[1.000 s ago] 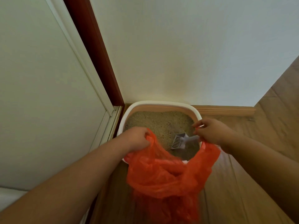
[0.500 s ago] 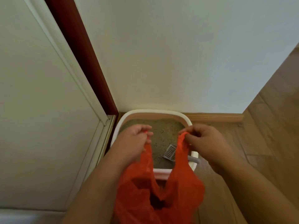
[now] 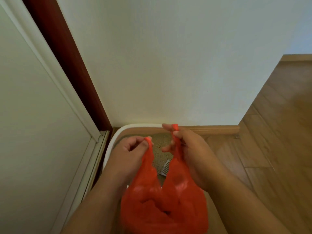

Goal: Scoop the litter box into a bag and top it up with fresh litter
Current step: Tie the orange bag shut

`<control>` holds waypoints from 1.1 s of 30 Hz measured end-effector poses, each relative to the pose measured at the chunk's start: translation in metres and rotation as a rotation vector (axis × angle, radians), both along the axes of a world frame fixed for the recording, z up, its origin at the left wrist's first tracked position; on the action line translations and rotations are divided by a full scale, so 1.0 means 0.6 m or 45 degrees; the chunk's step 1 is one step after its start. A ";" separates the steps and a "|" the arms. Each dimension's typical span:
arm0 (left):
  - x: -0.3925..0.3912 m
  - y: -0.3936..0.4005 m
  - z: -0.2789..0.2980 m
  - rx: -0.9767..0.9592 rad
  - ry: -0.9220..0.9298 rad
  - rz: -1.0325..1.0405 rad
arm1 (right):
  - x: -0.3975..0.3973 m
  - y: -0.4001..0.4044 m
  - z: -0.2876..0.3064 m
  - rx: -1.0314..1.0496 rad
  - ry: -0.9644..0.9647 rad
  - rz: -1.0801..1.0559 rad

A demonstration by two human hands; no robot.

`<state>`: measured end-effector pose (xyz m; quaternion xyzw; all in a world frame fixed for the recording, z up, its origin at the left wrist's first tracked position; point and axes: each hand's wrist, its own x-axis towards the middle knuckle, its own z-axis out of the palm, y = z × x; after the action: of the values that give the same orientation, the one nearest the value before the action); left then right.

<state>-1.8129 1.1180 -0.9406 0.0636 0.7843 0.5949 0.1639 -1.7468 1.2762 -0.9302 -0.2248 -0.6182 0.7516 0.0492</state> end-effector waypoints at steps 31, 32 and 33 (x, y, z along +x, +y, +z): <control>0.011 0.002 0.004 0.017 -0.037 -0.437 | 0.026 -0.015 -0.009 0.321 0.125 0.171; 0.009 0.002 0.003 0.025 -0.049 -0.448 | 0.023 -0.012 -0.011 0.306 0.135 0.103; 0.010 0.000 0.004 0.023 -0.077 -0.475 | 0.020 -0.006 -0.014 0.255 0.156 0.043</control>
<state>-1.8070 1.1180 -0.9384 0.1916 0.7482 0.5630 0.2941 -1.7346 1.2727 -0.9389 -0.1618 -0.6899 0.6990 0.0963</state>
